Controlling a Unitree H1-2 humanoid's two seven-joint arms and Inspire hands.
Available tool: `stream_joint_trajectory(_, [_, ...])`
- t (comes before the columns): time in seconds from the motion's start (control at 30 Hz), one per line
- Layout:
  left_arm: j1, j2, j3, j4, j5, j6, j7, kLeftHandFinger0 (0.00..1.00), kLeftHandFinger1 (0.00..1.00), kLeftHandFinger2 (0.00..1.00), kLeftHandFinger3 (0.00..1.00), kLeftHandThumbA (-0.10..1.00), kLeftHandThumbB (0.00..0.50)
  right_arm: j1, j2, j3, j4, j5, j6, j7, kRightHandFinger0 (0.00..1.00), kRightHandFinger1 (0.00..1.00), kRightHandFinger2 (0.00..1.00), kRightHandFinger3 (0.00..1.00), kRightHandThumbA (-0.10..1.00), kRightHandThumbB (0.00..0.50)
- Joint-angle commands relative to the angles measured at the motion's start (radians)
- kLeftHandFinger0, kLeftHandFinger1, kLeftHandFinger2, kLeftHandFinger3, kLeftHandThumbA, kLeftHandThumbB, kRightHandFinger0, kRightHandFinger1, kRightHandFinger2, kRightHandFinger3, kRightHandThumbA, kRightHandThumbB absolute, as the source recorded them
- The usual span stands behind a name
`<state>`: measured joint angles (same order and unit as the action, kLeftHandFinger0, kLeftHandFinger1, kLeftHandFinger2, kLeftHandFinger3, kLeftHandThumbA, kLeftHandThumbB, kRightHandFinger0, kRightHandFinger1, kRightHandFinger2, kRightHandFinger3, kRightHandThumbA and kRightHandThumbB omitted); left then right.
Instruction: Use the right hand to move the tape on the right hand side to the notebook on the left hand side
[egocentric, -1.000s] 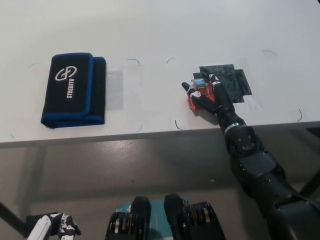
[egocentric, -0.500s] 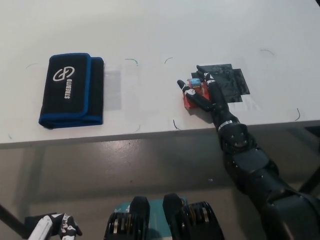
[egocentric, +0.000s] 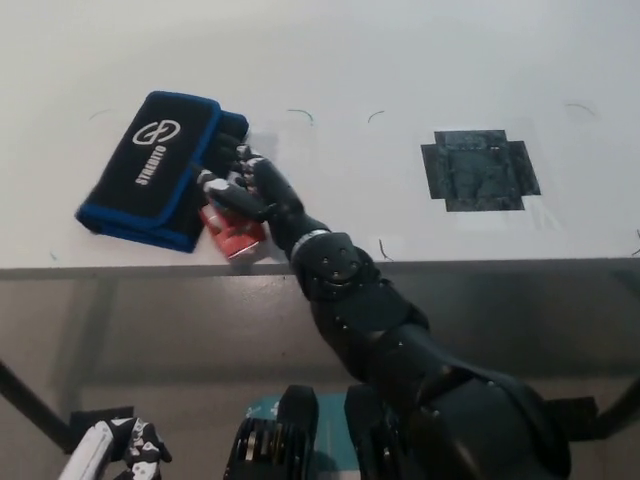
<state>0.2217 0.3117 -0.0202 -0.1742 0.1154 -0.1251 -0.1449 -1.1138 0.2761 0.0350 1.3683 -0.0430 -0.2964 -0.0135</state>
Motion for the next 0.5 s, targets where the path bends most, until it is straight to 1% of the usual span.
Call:
stream_joint_trajectory(0.0, [-0.011,-0.004,-0.018,-0.038,0.022,0.014,-0.011,0.26,0.22,0.26,0.42,0.30,0.011,-0.060,0.011,0.023,-0.003,-0.017,0.023,0.011,1.00,1.00,1.00,1.00,0.75,0.500])
stream_joint_trajectory(0.03, [-0.011,-0.005,-0.020,-0.038,0.020,0.016,-0.011,0.26,0.22,0.26,0.42,0.29,0.015,-0.058,0.015,0.025,-0.003,-0.016,0.015,0.015,1.00,1.00,1.00,1.00,0.74,0.500])
stream_joint_trajectory(0.13, [-0.012,-0.009,-0.030,-0.040,0.020,0.022,-0.011,0.28,0.23,0.27,0.42,0.30,0.015,-0.053,0.024,0.028,-0.001,-0.012,0.003,0.026,1.00,1.00,1.00,1.00,0.74,0.500])
stream_joint_trajectory(0.17, [-0.010,-0.013,-0.030,-0.046,0.015,0.026,-0.009,0.28,0.23,0.26,0.41,0.27,0.013,-0.054,0.037,0.036,0.003,-0.018,0.009,0.027,1.00,1.00,1.00,1.00,0.76,0.500])
stream_joint_trajectory(0.23, [-0.008,-0.009,-0.030,-0.050,0.015,0.028,-0.009,0.27,0.22,0.26,0.41,0.27,0.015,-0.054,0.044,0.054,0.005,-0.034,0.007,0.026,1.00,1.00,1.00,1.00,0.81,0.500])
stream_joint_trajectory(0.27, [-0.008,-0.009,-0.031,-0.050,0.015,0.029,-0.008,0.27,0.22,0.26,0.41,0.27,0.015,-0.054,0.044,0.056,0.005,-0.034,0.007,0.026,1.00,1.00,1.00,1.00,0.81,0.500])
stream_joint_trajectory(0.3, [-0.007,-0.007,-0.030,-0.058,0.015,0.042,-0.011,0.27,0.22,0.25,0.41,0.29,0.021,-0.050,0.045,0.061,0.001,-0.036,0.003,0.028,1.00,1.00,1.00,1.00,0.82,0.500])
stream_joint_trajectory(0.47, [0.001,-0.002,-0.025,-0.064,0.005,0.040,-0.012,0.29,0.23,0.26,0.41,0.26,0.011,-0.048,0.037,0.067,-0.008,-0.032,-0.005,0.045,1.00,1.00,1.00,1.00,0.79,0.500])
